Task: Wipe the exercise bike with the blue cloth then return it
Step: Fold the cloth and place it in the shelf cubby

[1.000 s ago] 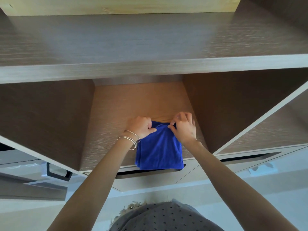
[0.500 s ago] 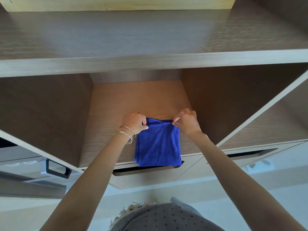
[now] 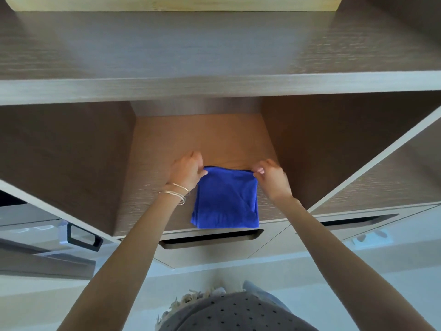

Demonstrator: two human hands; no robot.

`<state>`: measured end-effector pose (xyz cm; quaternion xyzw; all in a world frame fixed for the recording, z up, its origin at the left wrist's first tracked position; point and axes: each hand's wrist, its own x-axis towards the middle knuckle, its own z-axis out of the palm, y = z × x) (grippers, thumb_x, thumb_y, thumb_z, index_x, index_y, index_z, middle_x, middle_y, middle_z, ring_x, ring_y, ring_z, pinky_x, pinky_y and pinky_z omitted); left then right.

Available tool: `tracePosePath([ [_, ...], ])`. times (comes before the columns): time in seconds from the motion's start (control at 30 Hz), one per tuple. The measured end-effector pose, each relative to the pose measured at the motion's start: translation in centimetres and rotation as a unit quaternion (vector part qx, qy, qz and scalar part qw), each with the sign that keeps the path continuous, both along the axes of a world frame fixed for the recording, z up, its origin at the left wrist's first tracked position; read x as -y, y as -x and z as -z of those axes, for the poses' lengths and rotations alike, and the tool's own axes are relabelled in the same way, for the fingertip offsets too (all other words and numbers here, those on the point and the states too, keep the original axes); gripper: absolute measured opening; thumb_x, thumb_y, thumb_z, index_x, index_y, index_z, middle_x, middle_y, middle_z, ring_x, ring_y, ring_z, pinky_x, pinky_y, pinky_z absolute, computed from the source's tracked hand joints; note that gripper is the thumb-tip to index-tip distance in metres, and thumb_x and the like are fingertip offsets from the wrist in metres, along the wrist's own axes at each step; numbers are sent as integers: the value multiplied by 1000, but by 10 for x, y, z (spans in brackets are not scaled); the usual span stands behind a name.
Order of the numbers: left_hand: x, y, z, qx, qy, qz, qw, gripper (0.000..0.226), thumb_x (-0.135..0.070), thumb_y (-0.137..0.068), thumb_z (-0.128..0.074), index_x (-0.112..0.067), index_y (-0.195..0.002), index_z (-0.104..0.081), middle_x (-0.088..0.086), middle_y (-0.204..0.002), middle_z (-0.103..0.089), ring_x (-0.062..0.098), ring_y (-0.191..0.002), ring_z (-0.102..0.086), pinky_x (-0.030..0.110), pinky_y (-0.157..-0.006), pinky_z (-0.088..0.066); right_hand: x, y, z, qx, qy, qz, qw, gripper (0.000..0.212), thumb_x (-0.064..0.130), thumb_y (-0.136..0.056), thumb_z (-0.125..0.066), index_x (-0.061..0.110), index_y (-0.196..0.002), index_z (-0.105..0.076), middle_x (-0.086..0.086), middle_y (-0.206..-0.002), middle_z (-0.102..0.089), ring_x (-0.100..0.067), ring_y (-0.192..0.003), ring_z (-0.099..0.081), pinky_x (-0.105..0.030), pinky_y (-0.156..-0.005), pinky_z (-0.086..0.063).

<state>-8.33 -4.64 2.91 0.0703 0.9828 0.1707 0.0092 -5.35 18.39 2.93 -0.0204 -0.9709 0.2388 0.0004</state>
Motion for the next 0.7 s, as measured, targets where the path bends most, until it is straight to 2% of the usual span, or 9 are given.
tracePosePath([
  [0.07,13,-25,-4,40,-37,13,998,15,-27,-82,-69,-15,-86,-60,5,-92,-67,27,-86,-63,37,-76,-48,-7,-22,0,-9,53,6,999,8,9,-86,-57,8,-84,-64,-10,-92,-65,-30,-80,-63,-38,-71,-52],
  [0.2,34,-86,-2,126,-66,29,989,13,-30,-79,-72,-20,-75,-65,-2,-77,-70,19,-74,-63,32,-71,-50,-16,-66,-6,125,124,-15,984,17,11,-83,-60,20,-69,-65,7,-67,-66,-13,-69,-63,-25,-70,-51],
  [0.27,38,-109,1,151,-76,39,985,11,-33,-77,-72,-23,-75,-67,-6,-79,-72,12,-71,-63,26,-68,-48,-12,-83,-7,146,169,-5,975,18,13,-81,-64,24,-68,-65,11,-68,-67,-5,-69,-62,-10,-63,-46],
  [0.37,32,-127,5,138,-114,25,984,11,-30,-75,-75,-20,-79,-70,-5,-81,-74,15,-76,-66,28,-70,-51,-5,-94,-5,147,220,11,964,9,12,-78,-68,19,-73,-68,8,-75,-70,0,-72,-63,-3,-63,-45],
  [0.47,18,-132,9,68,-147,-54,985,8,-25,-72,-75,-21,-72,-69,-7,-73,-69,17,-74,-65,24,-64,-41,-2,-98,-2,151,240,34,958,12,12,-74,-72,21,-69,-65,8,-69,-70,1,-63,-64,-2,-55,-43],
  [0.53,11,-131,11,43,-170,-105,979,8,-24,-70,-75,-22,-72,-68,-6,-76,-70,17,-73,-64,24,-64,-40,-3,-98,1,161,281,58,944,12,11,-77,-70,19,-71,-64,1,-70,-72,-4,-59,-65,-7,-53,-45],
  [0.63,7,-131,14,40,-182,-115,976,8,-24,-73,-74,-20,-74,-68,-7,-79,-71,16,-75,-65,29,-71,-46,-8,-97,4,175,354,99,913,7,4,-83,-64,10,-82,-61,-12,-78,-70,-13,-58,-65,-18,-56,-52],
  [0.7,5,-132,14,39,-186,-101,977,8,-24,-75,-73,-20,-74,-66,-10,-75,-67,13,-72,-62,28,-69,-46,-5,-96,6,183,333,95,920,12,4,-79,-67,11,-85,-60,-8,-79,-70,-14,-65,-65,-24,-65,-52],
])
